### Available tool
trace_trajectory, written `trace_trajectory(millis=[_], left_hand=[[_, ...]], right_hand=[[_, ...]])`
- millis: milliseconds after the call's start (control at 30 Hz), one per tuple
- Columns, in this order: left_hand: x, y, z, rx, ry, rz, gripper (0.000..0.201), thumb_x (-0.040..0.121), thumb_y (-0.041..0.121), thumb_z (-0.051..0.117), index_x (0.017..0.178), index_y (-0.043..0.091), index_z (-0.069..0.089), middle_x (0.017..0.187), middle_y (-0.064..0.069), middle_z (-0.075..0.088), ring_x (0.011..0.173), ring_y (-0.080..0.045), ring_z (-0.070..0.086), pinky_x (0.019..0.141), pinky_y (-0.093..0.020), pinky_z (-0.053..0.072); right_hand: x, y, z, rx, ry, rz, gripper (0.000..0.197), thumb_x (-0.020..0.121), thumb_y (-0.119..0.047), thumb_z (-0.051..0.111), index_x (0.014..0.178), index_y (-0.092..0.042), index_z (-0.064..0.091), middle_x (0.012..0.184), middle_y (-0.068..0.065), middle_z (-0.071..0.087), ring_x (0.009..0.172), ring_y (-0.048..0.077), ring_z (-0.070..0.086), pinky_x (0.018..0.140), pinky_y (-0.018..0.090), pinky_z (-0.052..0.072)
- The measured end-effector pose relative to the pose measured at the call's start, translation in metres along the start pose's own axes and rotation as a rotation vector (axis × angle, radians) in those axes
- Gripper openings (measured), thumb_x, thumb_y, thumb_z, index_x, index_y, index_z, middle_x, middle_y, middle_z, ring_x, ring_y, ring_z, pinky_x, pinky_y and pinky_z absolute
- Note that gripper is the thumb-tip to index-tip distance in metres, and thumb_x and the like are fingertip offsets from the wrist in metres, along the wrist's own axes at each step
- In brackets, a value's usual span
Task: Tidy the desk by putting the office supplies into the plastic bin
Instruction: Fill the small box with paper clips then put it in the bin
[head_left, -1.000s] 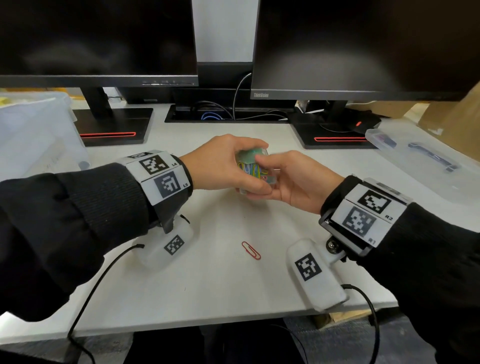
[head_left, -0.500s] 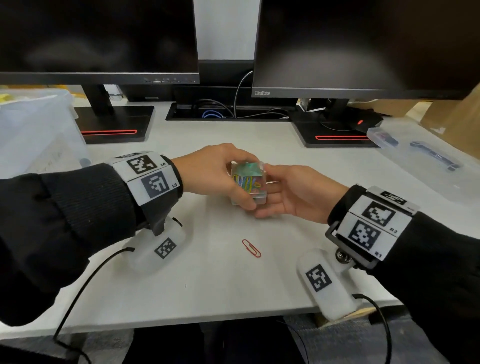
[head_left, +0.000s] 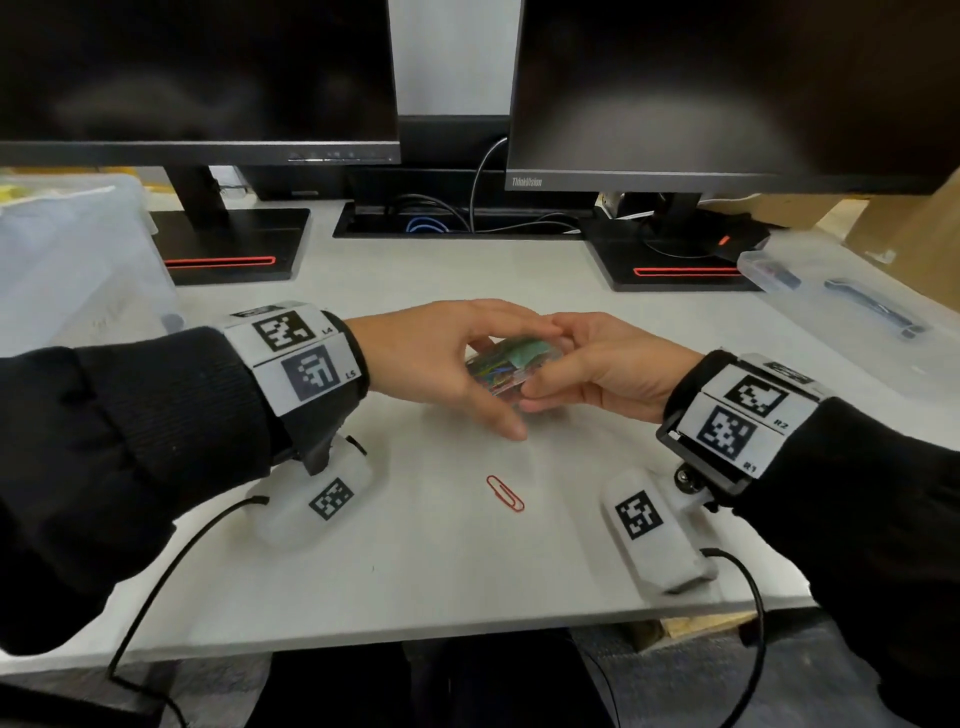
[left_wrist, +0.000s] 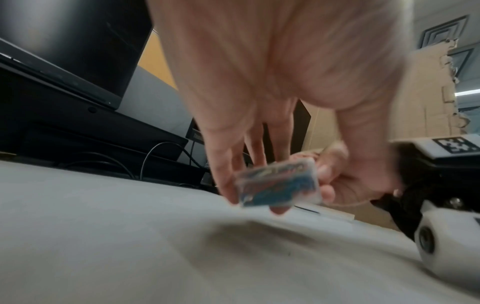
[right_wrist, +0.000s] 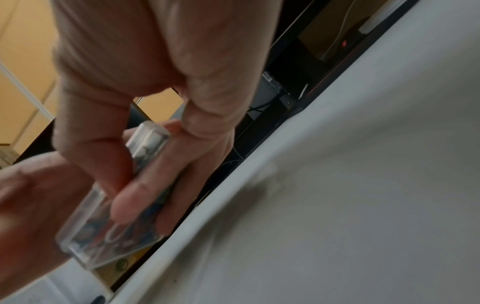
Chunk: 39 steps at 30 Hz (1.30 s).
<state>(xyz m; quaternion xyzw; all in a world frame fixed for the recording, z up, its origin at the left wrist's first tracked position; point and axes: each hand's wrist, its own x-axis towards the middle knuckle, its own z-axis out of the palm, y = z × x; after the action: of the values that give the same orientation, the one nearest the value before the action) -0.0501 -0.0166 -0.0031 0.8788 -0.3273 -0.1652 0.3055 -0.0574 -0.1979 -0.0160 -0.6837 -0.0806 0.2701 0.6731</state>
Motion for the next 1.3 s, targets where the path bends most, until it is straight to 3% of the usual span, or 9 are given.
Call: trace_trajectory(millis=[133, 300, 467, 633, 767, 833, 933, 1100, 1300], left_hand=[[0.002, -0.002, 0.001, -0.035, 0.192, -0.022, 0.058, 0.07, 0.032, 0.078, 0.123, 0.037, 0.057, 0.123, 0.013, 0.06, 0.102, -0.007, 0.06, 0.091, -0.023, 0.052], [-0.001, 0.001, 0.0, -0.024, 0.165, 0.043, 0.044, 0.082, 0.03, 0.066, 0.122, 0.044, 0.053, 0.124, 0.015, 0.062, 0.113, -0.001, 0.057, 0.099, -0.018, 0.044], [0.002, -0.005, -0.002, 0.026, 0.191, -0.03, 0.029, 0.093, 0.028, 0.053, 0.12, 0.033, 0.061, 0.111, 0.013, 0.067, 0.099, -0.003, 0.062, 0.092, -0.019, 0.047], [0.012, -0.015, -0.005, -0.074, 0.234, -0.231, 0.023, 0.096, 0.013, 0.048, 0.113, 0.016, 0.063, 0.091, 0.0, 0.069, 0.073, -0.006, 0.066, 0.064, -0.022, 0.057], [0.011, -0.021, -0.009, -0.098, 0.258, -0.274, 0.016, 0.094, 0.016, 0.05, 0.104, 0.019, 0.063, 0.086, 0.002, 0.07, 0.071, -0.008, 0.067, 0.059, -0.022, 0.057], [0.01, -0.024, -0.01, -0.139, 0.283, -0.304, 0.014, 0.093, 0.019, 0.053, 0.102, 0.015, 0.064, 0.083, 0.001, 0.071, 0.068, -0.01, 0.067, 0.056, -0.022, 0.057], [0.01, -0.029, -0.011, -0.198, 0.31, -0.344, 0.018, 0.092, 0.019, 0.055, 0.104, 0.009, 0.064, 0.08, 0.0, 0.071, 0.064, -0.012, 0.065, 0.051, -0.021, 0.055], [0.009, -0.029, -0.011, -0.178, 0.301, -0.34, 0.019, 0.093, 0.021, 0.055, 0.102, 0.01, 0.066, 0.082, 0.001, 0.071, 0.065, -0.01, 0.065, 0.052, -0.02, 0.055], [0.007, -0.029, -0.011, -0.161, 0.276, -0.327, 0.014, 0.092, 0.02, 0.055, 0.097, 0.012, 0.066, 0.087, -0.002, 0.072, 0.066, -0.01, 0.065, 0.053, -0.019, 0.055]], right_hand=[[-0.002, 0.0, -0.004, 0.005, 0.067, -0.032, 0.044, 0.073, 0.018, 0.06, 0.115, 0.006, 0.054, 0.098, 0.015, 0.067, 0.08, 0.017, 0.07, 0.071, 0.023, 0.059], [-0.003, 0.007, -0.003, -0.003, 0.148, -0.073, 0.045, 0.071, 0.017, 0.064, 0.111, 0.0, 0.055, 0.097, 0.011, 0.068, 0.082, 0.015, 0.07, 0.071, 0.021, 0.058], [0.001, 0.013, 0.002, -0.3, 0.149, 0.004, 0.059, 0.064, 0.007, 0.077, 0.116, -0.002, 0.053, 0.113, 0.016, 0.065, 0.1, 0.024, 0.066, 0.092, 0.035, 0.053], [-0.001, 0.008, 0.006, -0.585, 0.275, 0.084, 0.069, 0.06, -0.014, 0.085, 0.117, -0.013, 0.048, 0.095, -0.004, 0.054, 0.08, 0.007, 0.054, 0.07, 0.02, 0.048], [-0.014, 0.001, 0.012, -0.812, 0.383, 0.064, 0.044, 0.056, -0.04, 0.085, 0.078, -0.015, 0.055, 0.067, -0.005, 0.055, 0.056, 0.006, 0.049, 0.051, 0.02, 0.039], [-0.022, 0.0, 0.021, -0.844, 0.211, 0.099, 0.034, 0.059, -0.037, 0.084, 0.062, -0.014, 0.06, 0.049, -0.005, 0.058, 0.042, 0.007, 0.05, 0.045, 0.018, 0.041], [-0.027, 0.005, 0.036, -0.946, 0.038, 0.14, 0.027, 0.06, -0.033, 0.084, 0.064, -0.011, 0.07, 0.055, 0.0, 0.065, 0.047, 0.011, 0.054, 0.049, 0.02, 0.048], [-0.018, 0.006, 0.04, -1.025, 0.043, 0.127, 0.007, 0.069, -0.009, 0.074, 0.075, -0.006, 0.073, 0.062, 0.008, 0.066, 0.045, 0.012, 0.054, 0.046, 0.017, 0.047], [-0.009, -0.002, 0.025, -0.931, 0.169, -0.048, 0.005, 0.072, -0.011, 0.073, 0.076, -0.009, 0.075, 0.055, -0.001, 0.063, 0.046, 0.005, 0.055, 0.042, 0.008, 0.038]])
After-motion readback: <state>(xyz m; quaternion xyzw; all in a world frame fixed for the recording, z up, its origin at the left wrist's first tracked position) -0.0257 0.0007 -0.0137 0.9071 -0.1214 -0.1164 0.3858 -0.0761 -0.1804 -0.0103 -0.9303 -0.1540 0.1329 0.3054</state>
